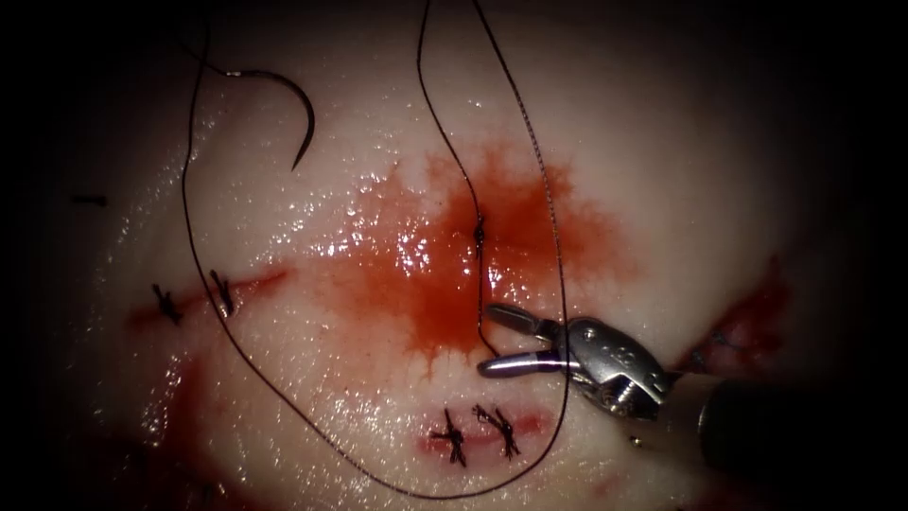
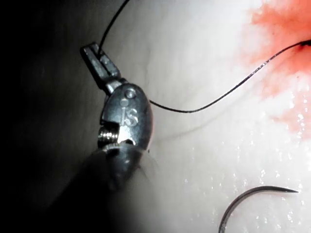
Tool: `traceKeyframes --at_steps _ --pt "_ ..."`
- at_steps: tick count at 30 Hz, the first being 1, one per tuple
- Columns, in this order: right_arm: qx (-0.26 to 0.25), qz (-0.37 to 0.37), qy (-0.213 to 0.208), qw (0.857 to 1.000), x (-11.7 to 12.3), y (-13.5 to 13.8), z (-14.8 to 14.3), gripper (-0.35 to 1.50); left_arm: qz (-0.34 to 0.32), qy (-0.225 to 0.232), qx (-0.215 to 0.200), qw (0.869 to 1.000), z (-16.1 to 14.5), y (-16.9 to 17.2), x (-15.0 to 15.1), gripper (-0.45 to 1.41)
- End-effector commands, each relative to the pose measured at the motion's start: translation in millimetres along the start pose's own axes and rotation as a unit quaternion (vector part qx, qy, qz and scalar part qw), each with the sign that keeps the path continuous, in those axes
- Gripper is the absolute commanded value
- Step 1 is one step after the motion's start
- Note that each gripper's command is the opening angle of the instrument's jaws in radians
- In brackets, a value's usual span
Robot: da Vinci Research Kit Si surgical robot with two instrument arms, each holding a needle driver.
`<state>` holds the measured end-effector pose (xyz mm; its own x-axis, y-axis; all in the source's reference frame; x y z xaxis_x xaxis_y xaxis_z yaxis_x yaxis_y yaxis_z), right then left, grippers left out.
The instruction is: Wound Closure
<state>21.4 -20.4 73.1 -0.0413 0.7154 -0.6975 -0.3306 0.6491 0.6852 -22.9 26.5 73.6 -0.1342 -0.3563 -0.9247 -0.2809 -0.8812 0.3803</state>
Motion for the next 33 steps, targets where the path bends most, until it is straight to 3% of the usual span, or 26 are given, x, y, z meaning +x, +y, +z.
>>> traceKeyframes --at_steps 1,6,12,15,33 --pt "-0.008 -0.008 0.000 1.000 0.3 0.7 -0.1 1.04 -0.006 0.008 -0.001 1.000 0.6 -0.3 0.4 -0.45" --pt "-0.030 -0.023 0.000 0.999 3.0 3.1 -0.8 1.01 -0.029 0.032 -0.004 0.999 0.5 -1.1 5.2 -0.45" --pt "-0.052 -0.056 0.000 0.997 4.4 5.3 0.9 1.23 -0.041 0.019 -0.003 0.999 0.4 -1.1 8.7 -0.45" --pt "-0.063 -0.068 -0.009 0.996 4.4 6.0 2.4 1.34 -0.043 0.020 -0.004 0.999 0.1 -0.8 9.8 -0.45" --pt "-0.097 -0.159 -0.022 0.982 4.1 7.9 7.5 1.38 -0.066 0.028 -0.025 0.997 -2.6 -1.4 13.9 -0.45"
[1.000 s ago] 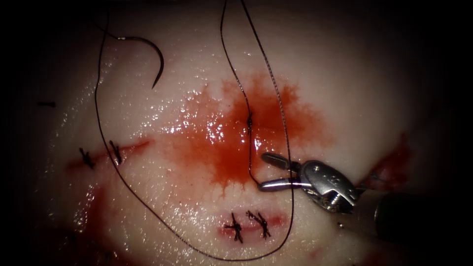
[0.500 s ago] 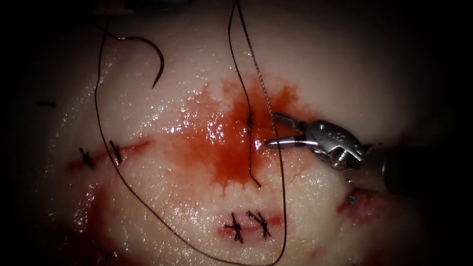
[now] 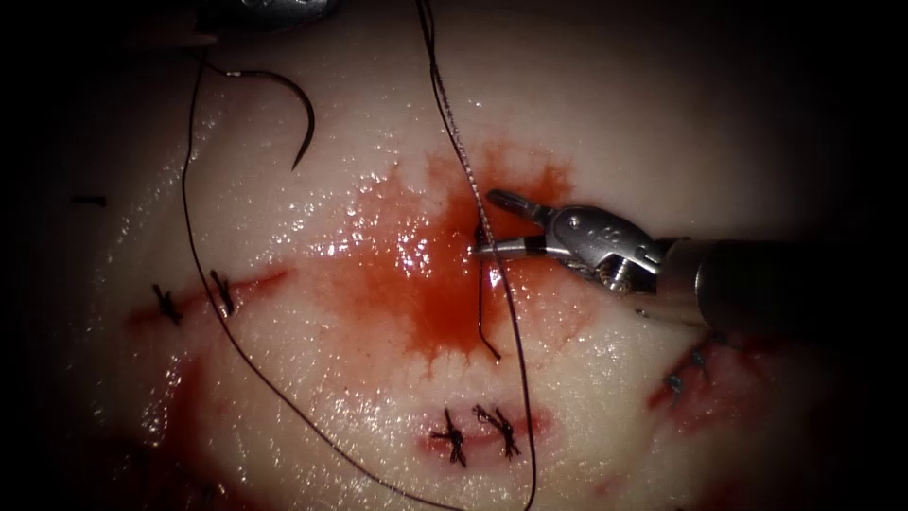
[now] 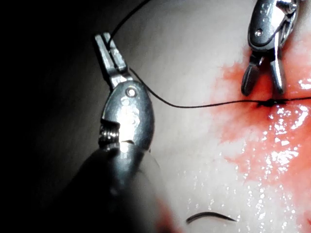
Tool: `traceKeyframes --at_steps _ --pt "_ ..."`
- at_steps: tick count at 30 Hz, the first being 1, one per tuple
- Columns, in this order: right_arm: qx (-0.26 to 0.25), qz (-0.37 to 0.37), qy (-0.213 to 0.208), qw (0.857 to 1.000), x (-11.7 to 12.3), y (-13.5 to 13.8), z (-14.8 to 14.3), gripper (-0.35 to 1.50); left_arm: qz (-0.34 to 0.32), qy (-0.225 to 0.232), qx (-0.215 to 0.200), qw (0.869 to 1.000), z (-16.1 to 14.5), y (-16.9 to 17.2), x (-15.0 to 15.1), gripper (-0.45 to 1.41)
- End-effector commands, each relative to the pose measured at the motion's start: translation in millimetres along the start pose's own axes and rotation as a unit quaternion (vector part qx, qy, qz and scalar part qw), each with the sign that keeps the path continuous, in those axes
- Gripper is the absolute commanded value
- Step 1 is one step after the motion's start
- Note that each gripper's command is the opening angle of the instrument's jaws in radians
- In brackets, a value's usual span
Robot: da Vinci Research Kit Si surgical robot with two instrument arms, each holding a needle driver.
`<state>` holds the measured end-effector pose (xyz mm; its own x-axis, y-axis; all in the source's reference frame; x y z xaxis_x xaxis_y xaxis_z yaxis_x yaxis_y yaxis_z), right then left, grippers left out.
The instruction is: Wound Closure
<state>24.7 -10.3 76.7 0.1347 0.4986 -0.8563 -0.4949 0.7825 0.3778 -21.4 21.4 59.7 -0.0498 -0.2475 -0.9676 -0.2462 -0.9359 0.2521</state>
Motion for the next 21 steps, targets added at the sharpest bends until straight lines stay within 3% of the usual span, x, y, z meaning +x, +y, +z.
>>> traceKeyframes --at_steps 1,6,12,21 --pt "0.000 -0.003 0.000 1.000 -0.4 -0.4 1.2 1.34 0.001 0.002 -0.004 1.000 0.5 -0.3 -0.3 -0.45" --pt "-0.002 -0.033 -0.015 0.999 -0.4 -0.2 1.7 1.29 -0.003 0.014 -0.014 1.000 0.1 -0.2 0.6 -0.45" --pt "-0.039 -0.070 -0.029 0.996 -0.2 -0.3 2.9 1.46 -0.007 0.029 -0.018 0.999 -0.3 -0.2 1.3 -0.45" --pt "-0.046 -0.068 -0.035 0.996 0.1 -0.3 4.7 1.46 -0.011 0.041 -0.022 0.999 -0.7 0.0 2.9 -0.45"
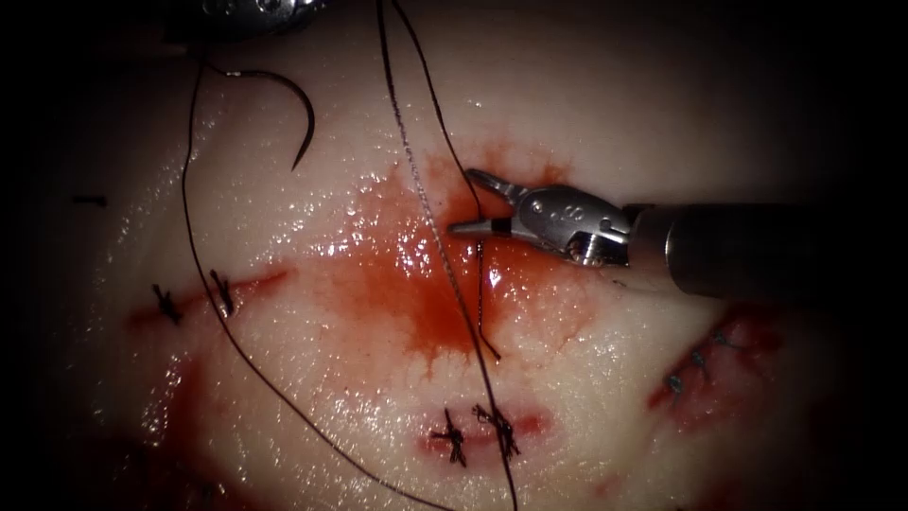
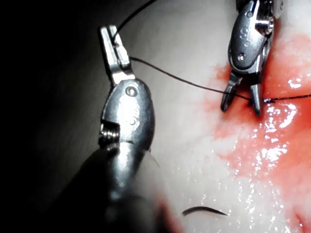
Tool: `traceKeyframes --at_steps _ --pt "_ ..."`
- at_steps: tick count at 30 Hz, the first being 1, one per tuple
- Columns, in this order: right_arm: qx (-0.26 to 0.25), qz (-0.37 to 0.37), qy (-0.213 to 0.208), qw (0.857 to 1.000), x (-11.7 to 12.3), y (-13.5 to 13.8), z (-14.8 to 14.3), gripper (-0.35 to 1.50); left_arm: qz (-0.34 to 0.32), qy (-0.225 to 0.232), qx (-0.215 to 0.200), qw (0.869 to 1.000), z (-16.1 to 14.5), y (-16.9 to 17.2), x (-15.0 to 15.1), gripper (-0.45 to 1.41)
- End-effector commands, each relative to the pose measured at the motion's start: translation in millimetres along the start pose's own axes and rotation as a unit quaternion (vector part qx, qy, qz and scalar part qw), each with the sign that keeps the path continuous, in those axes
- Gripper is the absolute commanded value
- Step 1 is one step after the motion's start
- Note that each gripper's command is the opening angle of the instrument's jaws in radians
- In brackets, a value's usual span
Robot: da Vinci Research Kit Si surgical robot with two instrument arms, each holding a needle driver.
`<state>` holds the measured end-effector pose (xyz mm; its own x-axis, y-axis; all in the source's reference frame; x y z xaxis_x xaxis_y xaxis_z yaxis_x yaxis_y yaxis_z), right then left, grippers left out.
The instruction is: Wound Closure
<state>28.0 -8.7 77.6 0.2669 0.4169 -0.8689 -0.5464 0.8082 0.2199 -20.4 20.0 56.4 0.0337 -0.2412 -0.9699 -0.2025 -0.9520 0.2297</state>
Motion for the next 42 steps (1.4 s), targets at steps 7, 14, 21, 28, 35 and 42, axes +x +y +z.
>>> traceKeyframes --at_steps 7,14,21,28,35,42 --pt "0.005 0.000 0.003 1.000 -0.2 -0.7 1.0 1.46 0.001 0.002 0.000 1.000 0.7 -0.3 0.0 -0.45" --pt "0.013 0.000 0.007 1.000 0.0 -1.4 1.5 1.46 0.001 0.002 0.000 1.000 0.9 -0.3 0.2 -0.45" --pt "0.020 -0.001 0.012 1.000 0.4 -2.5 2.6 1.46 0.001 0.003 0.000 1.000 0.8 -0.2 0.2 -0.45" --pt "0.017 -0.002 0.011 1.000 0.1 -2.3 2.9 1.46 0.002 0.004 -0.001 1.000 0.7 0.1 0.8 -0.45" --pt "0.016 -0.003 0.011 1.000 -0.1 -2.3 3.2 1.46 0.003 0.006 -0.002 1.000 1.2 0.4 1.6 -0.45" --pt "0.020 -0.002 0.014 1.000 0.5 -3.0 3.6 1.43 0.003 0.009 -0.005 1.000 1.5 0.4 1.6 -0.45"
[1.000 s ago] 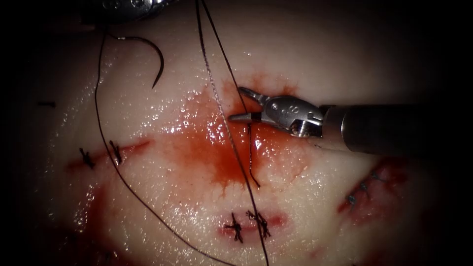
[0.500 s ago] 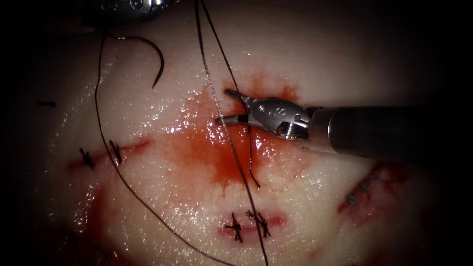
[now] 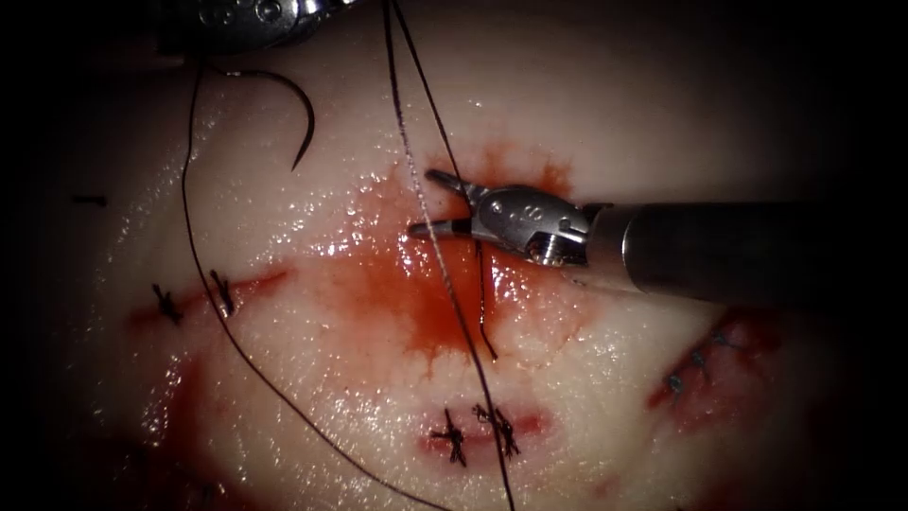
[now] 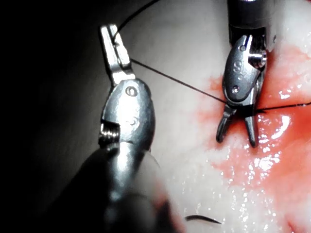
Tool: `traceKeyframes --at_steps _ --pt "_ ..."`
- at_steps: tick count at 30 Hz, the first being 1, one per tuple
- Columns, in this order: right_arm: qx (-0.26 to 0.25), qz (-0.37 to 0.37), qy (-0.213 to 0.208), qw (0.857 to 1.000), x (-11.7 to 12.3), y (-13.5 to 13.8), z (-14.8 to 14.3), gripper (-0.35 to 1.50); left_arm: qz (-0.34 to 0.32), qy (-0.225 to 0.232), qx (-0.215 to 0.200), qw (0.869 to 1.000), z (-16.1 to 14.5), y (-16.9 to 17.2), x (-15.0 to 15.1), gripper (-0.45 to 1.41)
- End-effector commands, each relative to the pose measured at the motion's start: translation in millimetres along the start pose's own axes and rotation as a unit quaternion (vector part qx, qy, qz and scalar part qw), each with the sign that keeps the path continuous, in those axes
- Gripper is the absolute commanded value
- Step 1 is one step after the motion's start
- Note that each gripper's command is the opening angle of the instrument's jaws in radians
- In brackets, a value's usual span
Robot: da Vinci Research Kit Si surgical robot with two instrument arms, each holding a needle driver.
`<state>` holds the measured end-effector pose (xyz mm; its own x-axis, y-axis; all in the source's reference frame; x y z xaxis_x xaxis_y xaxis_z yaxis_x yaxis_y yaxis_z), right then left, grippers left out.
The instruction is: Wound Closure
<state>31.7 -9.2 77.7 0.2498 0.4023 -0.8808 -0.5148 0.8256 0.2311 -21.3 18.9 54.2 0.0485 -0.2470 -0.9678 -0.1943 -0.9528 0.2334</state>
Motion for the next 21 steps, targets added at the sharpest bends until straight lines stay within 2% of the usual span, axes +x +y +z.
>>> traceKeyframes --at_steps 1,3,5,7,9,10,11,15,20,21 --pt "0.001 0.001 0.001 1.000 -0.3 -0.6 0.9 1.43 0.001 0.001 -0.001 1.000 0.6 -0.3 -0.7 -0.45" --pt "0.001 0.001 0.001 1.000 -0.3 -0.6 0.9 1.39 0.001 0.001 -0.002 1.000 0.5 -0.2 -0.7 -0.45" --pt "0.002 0.001 0.002 1.000 -0.2 -0.5 0.9 1.28 0.002 0.001 -0.003 1.000 0.5 -0.1 -0.7 -0.45" --pt "0.001 0.001 0.003 1.000 -0.2 -0.5 0.9 1.01 0.002 0.002 -0.003 1.000 0.6 0.0 -0.6 -0.45" --pt "-0.001 0.002 0.007 1.000 -0.1 -0.5 1.0 0.10 0.003 0.002 -0.004 1.000 0.6 0.1 -0.6 -0.45" --pt "-0.002 0.002 0.008 1.000 -0.1 -0.5 1.1 -0.17 0.003 0.002 -0.004 1.000 0.6 0.2 -0.6 -0.45" --pt "-0.008 0.002 0.006 1.000 0.0 -0.6 1.2 -0.35 0.003 0.002 -0.005 1.000 0.6 0.2 -0.6 -0.45" --pt "-0.042 -0.010 0.001 0.999 0.1 -0.8 1.6 -0.35 0.004 0.005 -0.005 1.000 0.6 0.4 -0.2 -0.45" --pt "-0.040 -0.010 -0.004 0.999 0.1 -0.7 1.9 -0.35 0.005 0.008 -0.008 1.000 0.4 0.7 0.8 -0.45" --pt "-0.030 -0.010 0.000 0.999 0.1 -0.5 1.6 0.12 0.005 0.009 -0.009 1.000 0.2 0.8 1.2 -0.45"
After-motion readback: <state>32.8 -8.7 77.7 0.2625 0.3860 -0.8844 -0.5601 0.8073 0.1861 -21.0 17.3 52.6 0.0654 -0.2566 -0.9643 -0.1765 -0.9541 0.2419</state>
